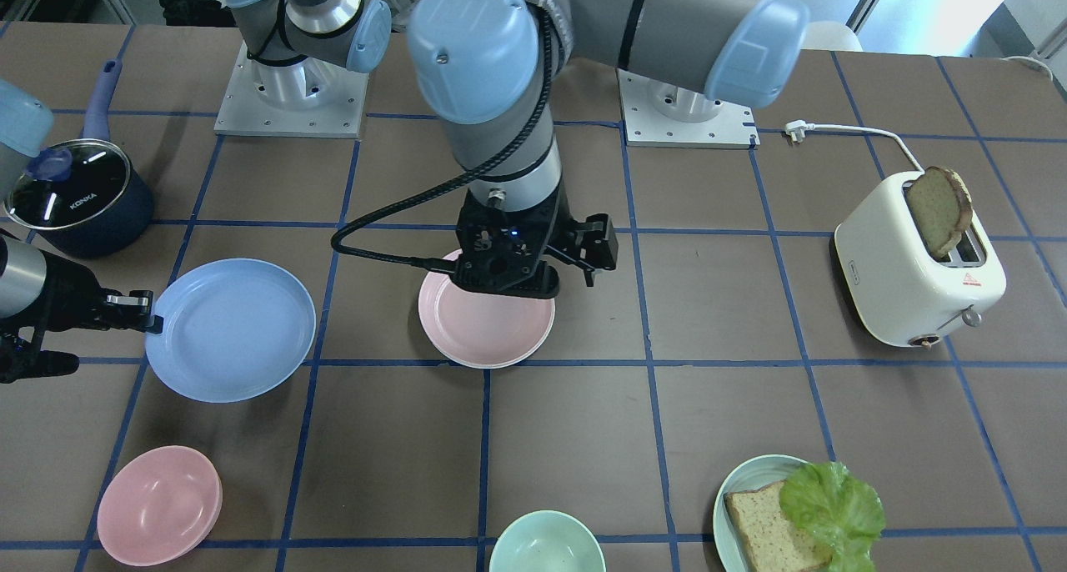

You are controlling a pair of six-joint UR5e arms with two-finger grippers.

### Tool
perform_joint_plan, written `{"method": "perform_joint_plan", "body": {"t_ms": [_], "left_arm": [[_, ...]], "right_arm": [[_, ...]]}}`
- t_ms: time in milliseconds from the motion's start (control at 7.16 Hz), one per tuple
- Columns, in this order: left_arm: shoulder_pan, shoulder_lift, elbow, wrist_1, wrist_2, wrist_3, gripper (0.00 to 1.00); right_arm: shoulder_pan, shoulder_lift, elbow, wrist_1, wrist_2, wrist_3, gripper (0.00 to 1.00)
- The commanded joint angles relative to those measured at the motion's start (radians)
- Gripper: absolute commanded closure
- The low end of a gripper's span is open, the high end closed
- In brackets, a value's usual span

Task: Stack three plates with pink and blue
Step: 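Carry the blue plate with the right gripper onto the pink plate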

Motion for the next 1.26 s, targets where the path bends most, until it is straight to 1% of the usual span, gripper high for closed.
{"method": "perform_joint_plan", "body": {"t_ms": [0,140,279,559,838,1118], "left_arm": [[0.085,0.046,-0.004,-0.001,-0.002,0.101,0.0],[0.129,0.066,-0.004,-0.001,-0.005,0.15,0.0],[0.174,0.086,-0.004,-0.001,-0.066,0.195,0.0],[0.205,0.125,-0.004,-0.007,-0.082,0.21,0.0],[0.231,0.142,-0.008,-0.042,-0.085,0.212,0.0],[0.254,0.164,-0.008,-0.045,-0.096,0.213,0.0]], "right_arm": [[0.034,-0.052,0.023,0.031,0.039,0.095,1.0],[0.082,-0.099,0.076,0.017,0.03,0.13,1.0],[0.113,-0.138,0.119,0.006,0.035,0.173,1.0],[0.159,-0.152,0.17,-0.044,0.04,0.277,1.0],[0.28,-0.167,0.175,-0.064,0.041,0.449,1.0],[0.337,-0.169,0.17,-0.074,0.044,0.532,1.0]]}}
